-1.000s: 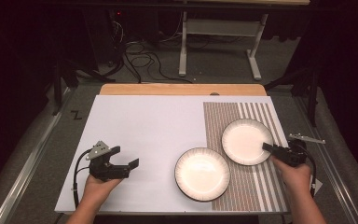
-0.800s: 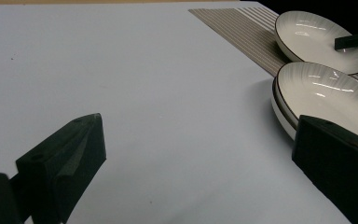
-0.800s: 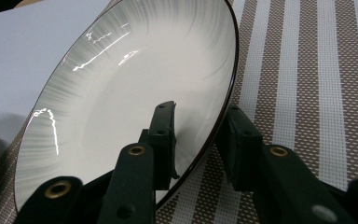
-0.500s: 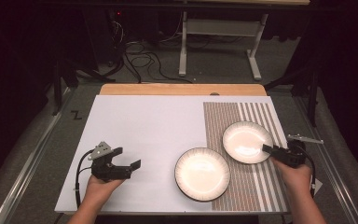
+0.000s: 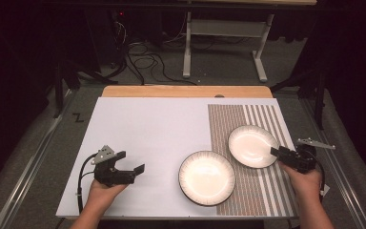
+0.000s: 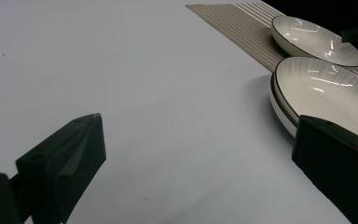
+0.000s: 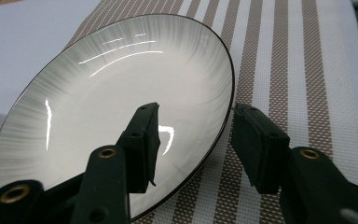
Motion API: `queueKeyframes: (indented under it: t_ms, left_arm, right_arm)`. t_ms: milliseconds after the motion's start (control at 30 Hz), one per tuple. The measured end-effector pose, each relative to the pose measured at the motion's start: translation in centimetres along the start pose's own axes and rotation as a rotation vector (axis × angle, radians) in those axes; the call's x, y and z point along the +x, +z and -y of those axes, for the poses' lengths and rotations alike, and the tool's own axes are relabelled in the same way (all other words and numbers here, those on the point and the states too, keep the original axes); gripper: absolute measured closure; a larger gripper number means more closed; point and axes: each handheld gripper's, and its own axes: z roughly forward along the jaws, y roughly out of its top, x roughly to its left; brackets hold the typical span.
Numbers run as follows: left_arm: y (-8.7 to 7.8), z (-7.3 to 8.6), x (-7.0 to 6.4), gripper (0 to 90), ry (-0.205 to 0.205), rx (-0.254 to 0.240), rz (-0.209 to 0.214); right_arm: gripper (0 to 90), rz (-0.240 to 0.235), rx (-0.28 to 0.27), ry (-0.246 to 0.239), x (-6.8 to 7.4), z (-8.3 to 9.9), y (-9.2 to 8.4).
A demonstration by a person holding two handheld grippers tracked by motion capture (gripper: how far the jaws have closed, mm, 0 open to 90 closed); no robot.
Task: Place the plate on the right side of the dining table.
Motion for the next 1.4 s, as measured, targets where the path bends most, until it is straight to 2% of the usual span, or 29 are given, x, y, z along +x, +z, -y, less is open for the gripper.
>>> queueKeyframes:
  t_ms: [33,67,167,200,233,267,400,433,467,567,600,633,667,700,733,767,800,833,933,1033,1133,1400]
  left_arm:
    - [0.0,0.0,-0.1,3.5,0.000,-0.001,-0.001]
    - [-0.1,0.1,-0.1,3.5,0.002,-0.001,-0.003]
    - [-0.2,0.2,-0.3,3.5,0.001,-0.007,-0.007]
    - [-0.2,0.2,-0.3,3.5,0.002,-0.009,-0.007]
    - [-0.2,0.1,-0.3,3.5,0.004,-0.009,-0.008]
    - [-0.3,0.1,-0.4,3.5,0.007,-0.013,-0.009]
    - [-0.4,0.1,-0.7,3.3,0.011,-0.024,-0.004]
    - [-0.4,0.0,-0.8,2.5,0.013,-0.028,-0.002]
    - [-0.4,0.0,-0.9,2.5,0.014,-0.030,-0.001]
    - [-0.5,-0.1,-1.1,1.7,0.021,-0.040,0.006]
    - [-0.6,-0.2,-1.2,1.4,0.025,-0.042,0.008]
    - [-0.7,-0.2,-1.3,1.2,0.028,-0.046,0.010]
    - [-0.7,-0.2,-1.4,1.2,0.029,-0.052,0.011]
    - [-0.8,-0.3,-1.5,1.1,0.033,-0.055,0.013]
    - [-0.9,-0.3,-1.5,1.1,0.032,-0.061,0.017]
    - [-1.0,-0.3,-1.6,0.9,0.032,-0.065,0.020]
    - [-1.0,-0.3,-1.7,0.9,0.033,-0.069,0.021]
    - [-1.1,-0.3,-1.8,0.7,0.039,-0.070,0.018]
    - [-1.4,-0.5,-2.1,0.3,0.054,-0.085,0.015]
    - [-1.6,-0.5,-2.3,0.3,0.063,-0.097,0.011]
    - [-1.6,-0.4,-2.3,0.3,0.059,-0.098,0.011]
    - [-1.5,-0.4,-2.3,0.2,0.050,-0.102,0.011]
  right_arm:
    - [49.2,0.006,-0.024,-0.030,0.4,0.0,-0.6]
    - [49.2,0.006,-0.024,-0.030,0.4,0.0,-0.6]
    - [45.3,0.005,-0.052,-0.083,1.5,-0.1,-1.6]
    - [43.8,0.000,-0.058,-0.098,2.0,-0.1,-1.9]
    - [41.0,-0.008,-0.071,-0.139,3.0,-0.2,-2.3]
    - [41.0,-0.008,-0.071,-0.139,3.0,-0.2,-2.3]
    - [36.1,-0.048,-0.090,-0.185,4.8,0.0,-2.9]
    - [33.7,-0.062,-0.100,-0.197,5.6,0.1,-3.2]
    - [33.7,-0.062,-0.100,-0.197,5.6,0.1,-3.2]
    - [29.1,-0.088,-0.121,-0.213,7.1,0.2,-3.8]
    - [27.7,-0.097,-0.130,-0.214,7.7,0.2,-3.9]
    - [25.6,-0.120,-0.143,-0.228,8.9,0.4,-4.2]
    - [25.6,-0.120,-0.143,-0.228,8.9,0.4,-4.2]
    - [23.7,-0.143,-0.154,-0.252,10.4,0.5,-4.4]
    - [23.7,-0.143,-0.154,-0.252,10.4,0.5,-4.4]
    - [21.2,-0.175,-0.168,-0.270,11.8,0.7,-4.4]
    - [21.2,-0.175,-0.168,-0.270,11.8,0.7,-4.4]
    - [19.6,-0.194,-0.171,-0.278,12.5,0.8,-4.5]
    - [13.0,-0.230,-0.195,-0.302,14.5,1.1,-4.4]
    - [0.0,-0.255,-0.208,-0.314,16.3,1.3,-4.2]
    - [0.0,-0.255,-0.197,-0.344,17.0,1.6,-3.8]
    - [0.0,-0.257,-0.196,-0.332,16.2,1.6,-3.6]
